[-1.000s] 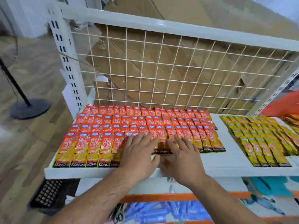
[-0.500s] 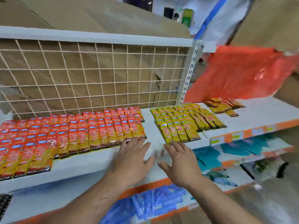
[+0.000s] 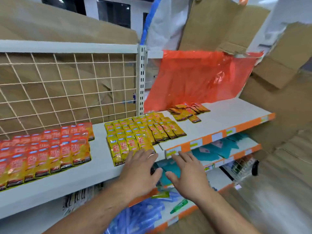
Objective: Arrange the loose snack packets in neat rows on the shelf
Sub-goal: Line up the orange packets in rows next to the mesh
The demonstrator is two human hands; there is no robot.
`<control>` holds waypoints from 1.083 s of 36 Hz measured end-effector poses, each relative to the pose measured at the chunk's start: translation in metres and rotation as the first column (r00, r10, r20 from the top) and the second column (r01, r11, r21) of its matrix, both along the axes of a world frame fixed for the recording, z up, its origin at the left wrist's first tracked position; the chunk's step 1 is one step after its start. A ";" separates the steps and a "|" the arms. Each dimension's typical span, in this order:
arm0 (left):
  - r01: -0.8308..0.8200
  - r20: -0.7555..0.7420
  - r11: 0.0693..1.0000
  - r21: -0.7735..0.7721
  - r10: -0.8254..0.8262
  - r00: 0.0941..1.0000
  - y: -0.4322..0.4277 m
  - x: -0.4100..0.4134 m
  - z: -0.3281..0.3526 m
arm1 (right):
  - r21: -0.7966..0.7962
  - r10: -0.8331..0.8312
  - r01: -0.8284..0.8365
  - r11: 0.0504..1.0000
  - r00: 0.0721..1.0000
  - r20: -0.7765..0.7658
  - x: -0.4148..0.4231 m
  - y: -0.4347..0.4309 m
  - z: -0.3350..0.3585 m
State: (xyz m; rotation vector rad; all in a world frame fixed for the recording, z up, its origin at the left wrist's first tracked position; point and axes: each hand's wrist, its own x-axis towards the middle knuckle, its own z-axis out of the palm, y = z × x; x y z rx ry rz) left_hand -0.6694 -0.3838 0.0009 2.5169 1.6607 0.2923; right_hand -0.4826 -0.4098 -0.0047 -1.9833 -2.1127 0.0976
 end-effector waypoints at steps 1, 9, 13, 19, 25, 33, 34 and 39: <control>0.014 -0.003 1.000 0.001 -0.014 1.000 0.008 0.009 -0.002 | -0.008 -0.009 0.009 1.000 1.000 -0.003 0.008 0.004 -0.001; 0.124 0.048 0.992 -0.021 -0.123 0.991 0.093 0.086 -0.005 | -0.063 -0.122 0.123 0.990 0.992 0.017 0.080 0.066 -0.003; 0.158 0.053 0.987 -0.023 -0.157 0.986 0.136 0.117 0.000 | -0.080 -0.156 0.156 0.984 0.988 0.008 0.105 0.105 0.004; 0.199 0.063 0.980 -0.021 -0.197 0.978 0.197 0.147 -0.003 | -0.047 -0.181 0.181 0.982 0.983 -0.004 0.130 0.167 0.004; 0.164 0.063 0.986 -0.011 -0.163 0.985 0.242 0.165 -0.009 | -0.106 -0.173 0.166 0.980 0.983 -0.063 0.147 0.212 0.002; 0.078 0.006 0.995 -0.066 -0.078 0.997 0.280 0.194 -0.015 | -0.164 -0.218 0.181 0.970 0.944 -0.249 0.174 0.275 0.005; 0.054 0.002 0.995 -0.086 -0.054 0.999 0.283 0.199 -0.017 | -0.176 -0.202 0.158 0.972 0.943 -0.265 0.179 0.285 0.004; -0.084 -0.033 0.989 -0.125 0.081 0.996 0.299 0.228 -0.033 | -0.242 -0.120 0.025 0.970 0.916 -0.383 0.199 0.329 0.000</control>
